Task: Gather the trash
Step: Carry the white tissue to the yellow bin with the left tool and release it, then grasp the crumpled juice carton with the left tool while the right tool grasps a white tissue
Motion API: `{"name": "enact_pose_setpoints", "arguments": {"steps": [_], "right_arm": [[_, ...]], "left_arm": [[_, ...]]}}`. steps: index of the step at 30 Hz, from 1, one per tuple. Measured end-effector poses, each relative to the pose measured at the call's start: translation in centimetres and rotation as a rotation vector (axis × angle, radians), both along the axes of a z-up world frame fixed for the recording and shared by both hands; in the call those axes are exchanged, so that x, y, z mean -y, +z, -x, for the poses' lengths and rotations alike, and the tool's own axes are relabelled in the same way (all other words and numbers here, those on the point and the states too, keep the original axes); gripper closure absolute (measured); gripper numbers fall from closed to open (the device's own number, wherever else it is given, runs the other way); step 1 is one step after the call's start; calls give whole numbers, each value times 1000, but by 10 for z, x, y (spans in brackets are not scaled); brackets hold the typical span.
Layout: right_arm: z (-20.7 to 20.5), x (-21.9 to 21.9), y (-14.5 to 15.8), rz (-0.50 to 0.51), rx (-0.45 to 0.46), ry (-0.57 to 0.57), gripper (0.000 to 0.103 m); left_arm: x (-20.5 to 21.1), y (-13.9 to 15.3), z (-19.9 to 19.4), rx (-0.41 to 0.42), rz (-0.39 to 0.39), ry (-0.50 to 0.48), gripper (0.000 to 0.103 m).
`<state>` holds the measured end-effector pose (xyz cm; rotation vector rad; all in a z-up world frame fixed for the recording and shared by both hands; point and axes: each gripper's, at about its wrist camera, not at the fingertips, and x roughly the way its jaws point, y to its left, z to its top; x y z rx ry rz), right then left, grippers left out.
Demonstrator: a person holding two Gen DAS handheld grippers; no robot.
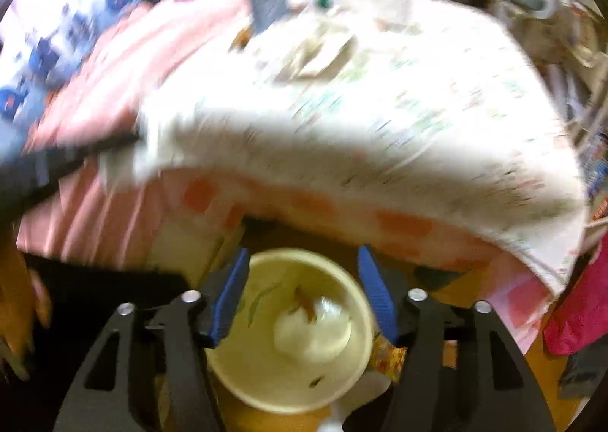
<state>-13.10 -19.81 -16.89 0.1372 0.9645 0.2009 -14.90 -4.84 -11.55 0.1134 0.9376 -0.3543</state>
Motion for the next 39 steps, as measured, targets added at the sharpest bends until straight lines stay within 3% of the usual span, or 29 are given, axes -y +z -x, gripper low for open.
{"name": "enact_pose_setpoints", "arguments": {"steps": [8, 10, 12, 15, 21, 23, 27, 35, 39], "right_arm": [[3, 24, 14, -79, 126, -129, 33], [6, 28, 18, -92, 138, -151, 30], [10, 35, 19, -107, 147, -174, 30], [14, 45, 25, -121, 156, -199, 29], [16, 41, 34, -111, 203, -196, 28], [14, 35, 41, -97, 223, -171, 27], [2, 22, 63, -66, 269, -107, 24], [-27, 8, 117, 79, 427, 9, 12], [-39, 22, 104, 97, 447, -26, 11]], "left_arm": [[31, -46, 38, -201, -75, -146, 96], [36, -56, 43, -245, -96, -168, 89], [37, -57, 47, -243, -111, -171, 69], [32, -45, 47, -178, -112, -143, 45], [7, 10, 37, 119, -26, 6, 19], [-2, 27, 30, 198, -8, 64, 16], [-19, 51, 7, 269, 53, 148, 14], [-17, 80, -30, 379, 46, 167, 11], [-22, 80, -44, 393, 72, 219, 10]]}}
